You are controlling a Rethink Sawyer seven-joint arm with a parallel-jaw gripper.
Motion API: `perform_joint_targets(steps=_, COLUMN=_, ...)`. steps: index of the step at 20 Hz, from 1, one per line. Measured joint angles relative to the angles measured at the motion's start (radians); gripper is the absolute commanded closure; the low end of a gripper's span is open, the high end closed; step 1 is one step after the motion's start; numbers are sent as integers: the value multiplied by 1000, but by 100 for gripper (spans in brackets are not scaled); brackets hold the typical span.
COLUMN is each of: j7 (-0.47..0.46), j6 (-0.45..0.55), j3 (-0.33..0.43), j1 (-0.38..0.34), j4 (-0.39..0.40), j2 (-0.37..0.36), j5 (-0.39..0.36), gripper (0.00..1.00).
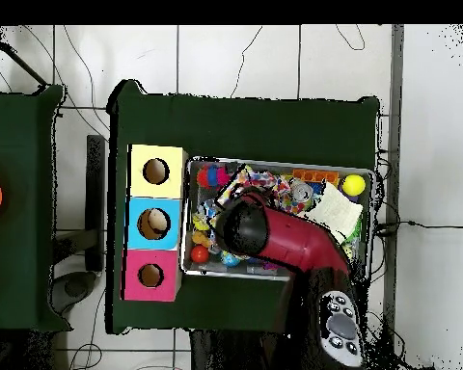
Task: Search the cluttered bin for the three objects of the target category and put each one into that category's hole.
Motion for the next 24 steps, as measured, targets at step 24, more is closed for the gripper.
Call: perform_joint_targets(steps=24, j7=0, j6=-57, j3=0, j1=-84, j4=156, j2=-8, j5=-82, gripper=100)
